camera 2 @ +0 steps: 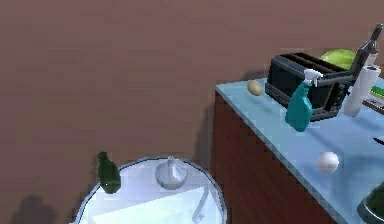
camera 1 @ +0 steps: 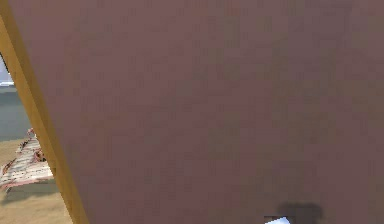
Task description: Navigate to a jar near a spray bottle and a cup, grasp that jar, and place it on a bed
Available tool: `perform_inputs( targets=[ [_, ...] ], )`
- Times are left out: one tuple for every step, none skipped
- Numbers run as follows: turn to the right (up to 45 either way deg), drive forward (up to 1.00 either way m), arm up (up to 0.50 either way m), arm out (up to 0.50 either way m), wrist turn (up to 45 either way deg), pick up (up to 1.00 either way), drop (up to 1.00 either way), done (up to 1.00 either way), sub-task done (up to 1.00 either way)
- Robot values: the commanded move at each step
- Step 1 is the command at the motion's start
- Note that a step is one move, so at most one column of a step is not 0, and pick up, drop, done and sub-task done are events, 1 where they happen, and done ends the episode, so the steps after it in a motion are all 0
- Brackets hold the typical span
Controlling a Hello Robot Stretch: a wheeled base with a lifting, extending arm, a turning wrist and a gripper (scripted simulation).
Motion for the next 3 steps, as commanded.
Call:
perform_inputs(
  targets=[
    [0.0,0.0,0.0,0.4,0.0,0.0,0.0,0.0,0.0],
    [0.0,0.0,0.0,0.0,45.0,0.0,0.0,0.0,0.0],
    [0.0,0.0,0.0,0.0,45.0,0.0,0.0,0.0,0.0]
  ],
)
